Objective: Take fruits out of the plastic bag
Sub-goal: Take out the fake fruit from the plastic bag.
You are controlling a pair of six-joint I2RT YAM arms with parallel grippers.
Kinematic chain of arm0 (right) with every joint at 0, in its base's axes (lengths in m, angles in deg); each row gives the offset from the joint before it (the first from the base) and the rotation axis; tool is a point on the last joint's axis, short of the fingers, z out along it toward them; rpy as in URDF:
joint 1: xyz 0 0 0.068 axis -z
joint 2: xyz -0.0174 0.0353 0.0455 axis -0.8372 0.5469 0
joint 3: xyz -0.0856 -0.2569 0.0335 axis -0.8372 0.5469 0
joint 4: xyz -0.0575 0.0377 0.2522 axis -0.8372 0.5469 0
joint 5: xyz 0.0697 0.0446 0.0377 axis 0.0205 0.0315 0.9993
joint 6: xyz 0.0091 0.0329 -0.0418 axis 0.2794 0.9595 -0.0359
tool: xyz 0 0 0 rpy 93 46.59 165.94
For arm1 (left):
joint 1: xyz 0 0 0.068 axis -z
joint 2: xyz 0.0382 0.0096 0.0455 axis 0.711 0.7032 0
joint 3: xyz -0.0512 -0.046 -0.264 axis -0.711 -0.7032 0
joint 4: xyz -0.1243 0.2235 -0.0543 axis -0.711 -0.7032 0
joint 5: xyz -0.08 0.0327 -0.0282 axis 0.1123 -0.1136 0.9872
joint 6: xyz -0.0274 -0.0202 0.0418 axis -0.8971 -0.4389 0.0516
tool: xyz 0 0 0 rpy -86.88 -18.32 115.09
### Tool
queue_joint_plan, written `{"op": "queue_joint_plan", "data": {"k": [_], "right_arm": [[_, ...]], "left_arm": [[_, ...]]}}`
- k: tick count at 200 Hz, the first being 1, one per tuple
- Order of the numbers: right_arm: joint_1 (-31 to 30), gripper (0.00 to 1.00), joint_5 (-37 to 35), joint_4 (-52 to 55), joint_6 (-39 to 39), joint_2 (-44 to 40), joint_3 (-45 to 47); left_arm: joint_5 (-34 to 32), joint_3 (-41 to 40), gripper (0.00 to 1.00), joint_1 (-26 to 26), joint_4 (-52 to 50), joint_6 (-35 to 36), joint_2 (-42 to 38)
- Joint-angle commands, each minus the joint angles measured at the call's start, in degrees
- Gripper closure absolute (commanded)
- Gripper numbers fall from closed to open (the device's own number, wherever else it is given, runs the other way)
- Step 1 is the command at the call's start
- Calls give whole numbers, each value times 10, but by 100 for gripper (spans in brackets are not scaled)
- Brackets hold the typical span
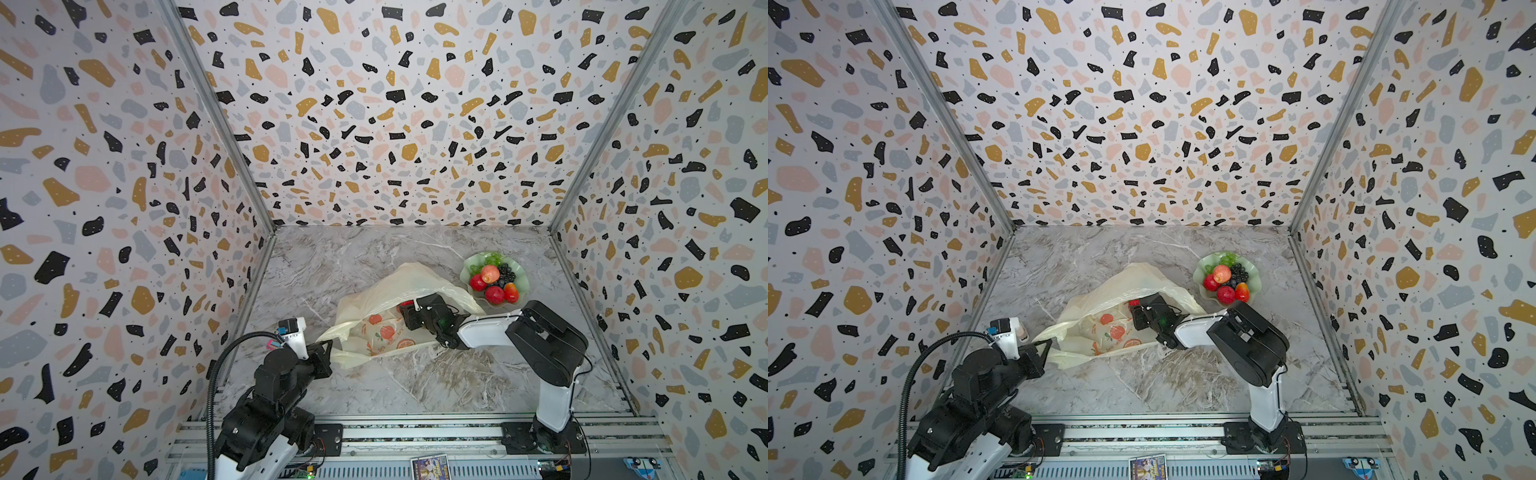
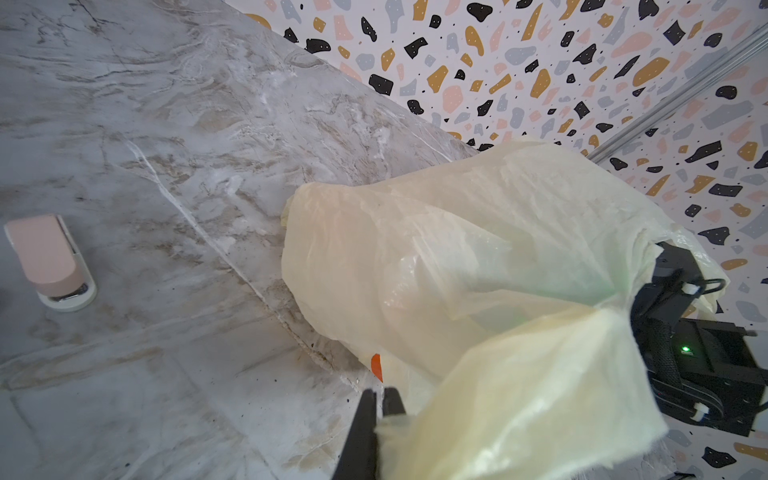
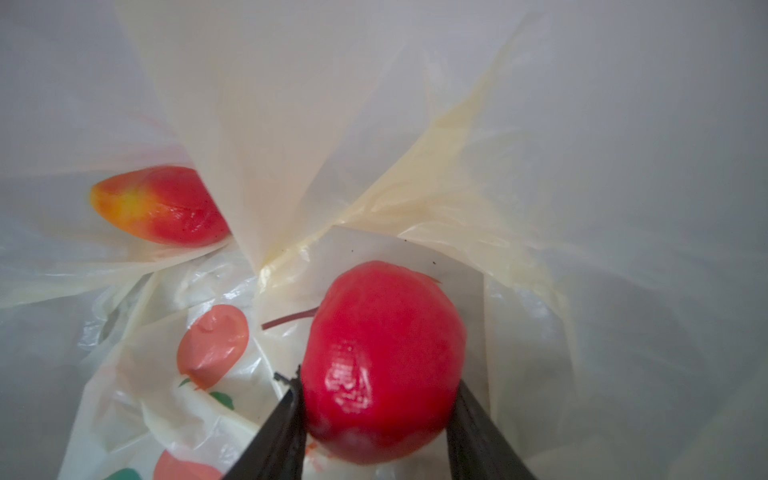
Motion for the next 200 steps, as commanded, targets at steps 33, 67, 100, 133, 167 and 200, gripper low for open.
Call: {"op": "queue_joint_plan", "data": {"k": [33,67,100,133,167,200], "right_arm": [[-1,55,79,-18,-22,-66,13],[-1,57,178,-23,-35,-91,11],[-4,57,271,-18,-44,-123,7],[-12,57,355,-2,-88,-158,3],[-30,55,457,26,-155,-181,-9],[-41,55,501,-1,-156,-210,0]], "left_arm": [[-8,-1,92,-4,18,-1,4],[2,2,93,-3,54,-6,28],[5,4,93,-4,122,-10,69],[-3,14,94,-4,175,12,116],[-48,29,94,-4,210,31,151],[-81,35,94,-4,241,38,170]]}}
